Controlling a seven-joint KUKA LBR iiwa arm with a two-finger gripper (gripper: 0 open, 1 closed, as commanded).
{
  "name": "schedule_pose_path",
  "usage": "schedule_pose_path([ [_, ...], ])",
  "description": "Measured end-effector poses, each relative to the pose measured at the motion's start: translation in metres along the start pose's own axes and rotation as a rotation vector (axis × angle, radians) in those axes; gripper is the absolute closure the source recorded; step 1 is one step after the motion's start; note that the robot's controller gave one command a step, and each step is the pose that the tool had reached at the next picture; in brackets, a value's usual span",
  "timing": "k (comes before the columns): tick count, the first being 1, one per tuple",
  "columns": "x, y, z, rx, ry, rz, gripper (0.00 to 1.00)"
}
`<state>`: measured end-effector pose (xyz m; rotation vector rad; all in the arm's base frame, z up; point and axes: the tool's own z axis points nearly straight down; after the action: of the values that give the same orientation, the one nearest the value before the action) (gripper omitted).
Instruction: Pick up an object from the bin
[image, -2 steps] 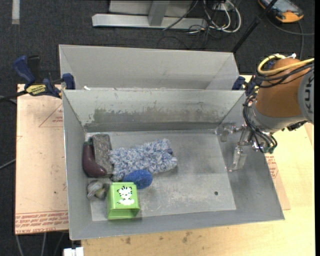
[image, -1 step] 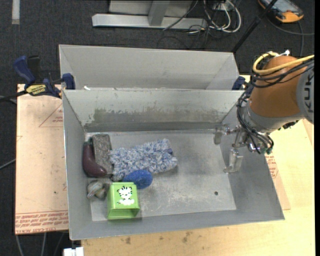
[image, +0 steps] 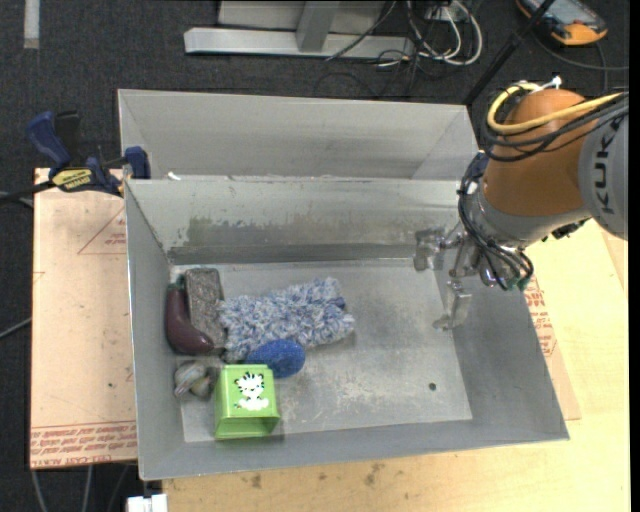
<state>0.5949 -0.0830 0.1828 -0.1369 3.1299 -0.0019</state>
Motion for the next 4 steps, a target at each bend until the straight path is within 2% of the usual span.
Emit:
schedule_pose_path([
  [1, -0.008, 0.022, 0.040, -0.002, 0.002, -0.009, 0.00],
  [2, -0.012, 0.036, 0.081, -0.003, 0.006, -0.105, 0.00],
  [3, -0.026, 0.078, 0.104, -0.002, 0.006, -0.178, 0.00],
  [4, -0.035, 0.135, 0.110, -0.003, 0.005, -0.220, 0.00],
])
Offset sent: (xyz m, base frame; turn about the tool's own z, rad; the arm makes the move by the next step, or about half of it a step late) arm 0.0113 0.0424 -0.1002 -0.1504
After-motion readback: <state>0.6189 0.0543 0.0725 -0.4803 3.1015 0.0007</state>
